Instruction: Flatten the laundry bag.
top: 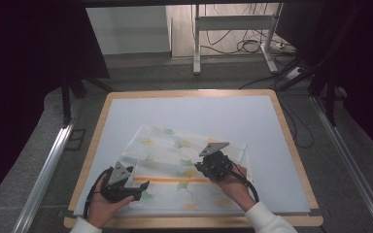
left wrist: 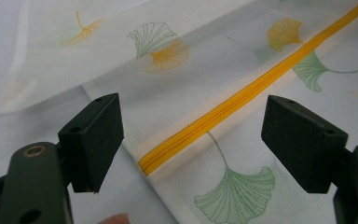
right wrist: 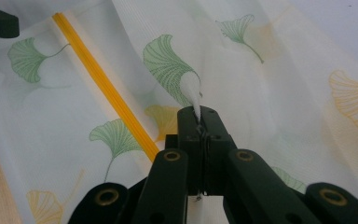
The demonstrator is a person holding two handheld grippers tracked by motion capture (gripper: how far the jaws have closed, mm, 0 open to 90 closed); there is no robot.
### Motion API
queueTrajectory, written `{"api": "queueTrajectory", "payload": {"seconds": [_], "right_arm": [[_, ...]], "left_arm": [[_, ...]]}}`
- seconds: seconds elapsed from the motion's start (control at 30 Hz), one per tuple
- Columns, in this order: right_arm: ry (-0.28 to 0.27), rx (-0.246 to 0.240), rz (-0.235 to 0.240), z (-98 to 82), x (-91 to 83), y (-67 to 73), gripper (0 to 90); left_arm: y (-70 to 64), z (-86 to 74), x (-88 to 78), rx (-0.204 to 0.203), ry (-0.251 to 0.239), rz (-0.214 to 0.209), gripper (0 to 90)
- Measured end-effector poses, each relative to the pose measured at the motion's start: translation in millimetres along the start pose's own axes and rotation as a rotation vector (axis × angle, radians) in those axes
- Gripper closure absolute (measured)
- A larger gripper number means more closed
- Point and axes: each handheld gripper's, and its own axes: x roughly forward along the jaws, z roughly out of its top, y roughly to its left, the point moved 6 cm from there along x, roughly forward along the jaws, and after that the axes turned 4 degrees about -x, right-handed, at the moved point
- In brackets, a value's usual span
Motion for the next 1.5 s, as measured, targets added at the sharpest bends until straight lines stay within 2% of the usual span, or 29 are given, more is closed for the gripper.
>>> {"api": "queueTrajectory", "payload": {"seconds": [0.5, 1.27, 1.5], "right_arm": [[-0.001, 0.036, -0.011, 17.8, -8.7, -20.7, 88.0], [-0.03, 0.103, -0.052, 28.7, -9.2, -57.6, 88.0], [-0.034, 0.105, -0.07, 31.6, -7.8, -68.3, 88.1]], "left_arm": [[-3.0, -1.6, 0.3, 0.013, 0.005, -0.016, 20.9], [-1.8, -4.0, 3.3, 0.014, 0.026, -0.016, 21.0], [-1.3, -4.1, 3.2, 0.01, 0.024, -0.014, 21.0]]}}
